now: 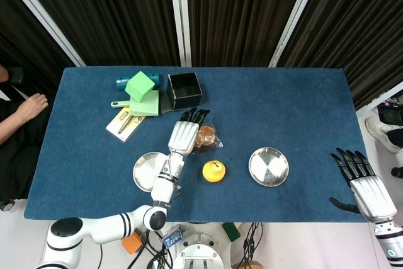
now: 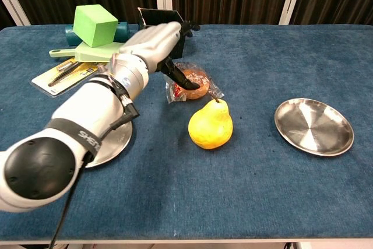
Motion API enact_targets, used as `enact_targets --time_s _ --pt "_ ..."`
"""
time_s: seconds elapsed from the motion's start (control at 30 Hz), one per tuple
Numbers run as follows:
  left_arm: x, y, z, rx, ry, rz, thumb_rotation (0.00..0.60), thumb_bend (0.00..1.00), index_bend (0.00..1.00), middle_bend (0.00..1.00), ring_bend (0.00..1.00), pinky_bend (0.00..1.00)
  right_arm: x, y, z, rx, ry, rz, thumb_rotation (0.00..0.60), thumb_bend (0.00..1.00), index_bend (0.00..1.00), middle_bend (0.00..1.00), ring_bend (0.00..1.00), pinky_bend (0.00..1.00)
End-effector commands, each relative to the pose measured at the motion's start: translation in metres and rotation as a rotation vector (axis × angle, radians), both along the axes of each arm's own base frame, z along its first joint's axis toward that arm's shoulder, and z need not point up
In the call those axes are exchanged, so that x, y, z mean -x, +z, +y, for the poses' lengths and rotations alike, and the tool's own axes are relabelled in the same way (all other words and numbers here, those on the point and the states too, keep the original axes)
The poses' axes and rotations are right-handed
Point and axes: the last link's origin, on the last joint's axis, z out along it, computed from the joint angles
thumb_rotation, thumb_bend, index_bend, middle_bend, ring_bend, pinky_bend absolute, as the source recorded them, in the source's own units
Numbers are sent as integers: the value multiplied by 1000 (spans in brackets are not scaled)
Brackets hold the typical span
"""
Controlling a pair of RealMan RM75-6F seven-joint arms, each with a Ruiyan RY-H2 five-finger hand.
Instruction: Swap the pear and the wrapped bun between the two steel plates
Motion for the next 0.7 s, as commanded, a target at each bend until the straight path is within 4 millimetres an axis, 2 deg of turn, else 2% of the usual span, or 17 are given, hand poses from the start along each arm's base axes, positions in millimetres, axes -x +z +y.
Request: enact_targets --time_s 0.03,0.1,0.2,0.3,0.4,0.5,0.67,0.7 --pt "-2 -14 -1 31 19 29 600 30 119 120 65 147 0 3 1 4 3 -5 577 243 0 0 0 0" --pt "-1 -21 -2 41 33 56 600 37 148 126 76 151 1 5 2 7 4 -12 577 244 0 0 0 0" --pt "0 -27 -2 47 49 71 600 80 240 203 154 198 1 7 3 14 8 -17 577 243 0 0 0 0" --pt "0 -31 -1 32 70 84 600 144 382 345 318 273 1 7 4 16 8 -19 577 243 0 0 0 0" --pt "-2 -27 2 -4 71 83 600 235 472 450 415 371 2 7 5 11 8 -15 577 243 0 0 0 0" --pt "-4 -18 3 -59 48 80 600 359 547 523 493 462 2 6 5 11 8 -11 577 243 0 0 0 0" --pt "1 12 -3 -131 -15 71 600 383 565 548 534 512 2 4 4 10 6 0 577 243 0 0 0 0" --pt "5 24 -8 -145 -36 70 600 381 565 548 534 513 2 4 4 11 4 3 577 243 0 0 0 0"
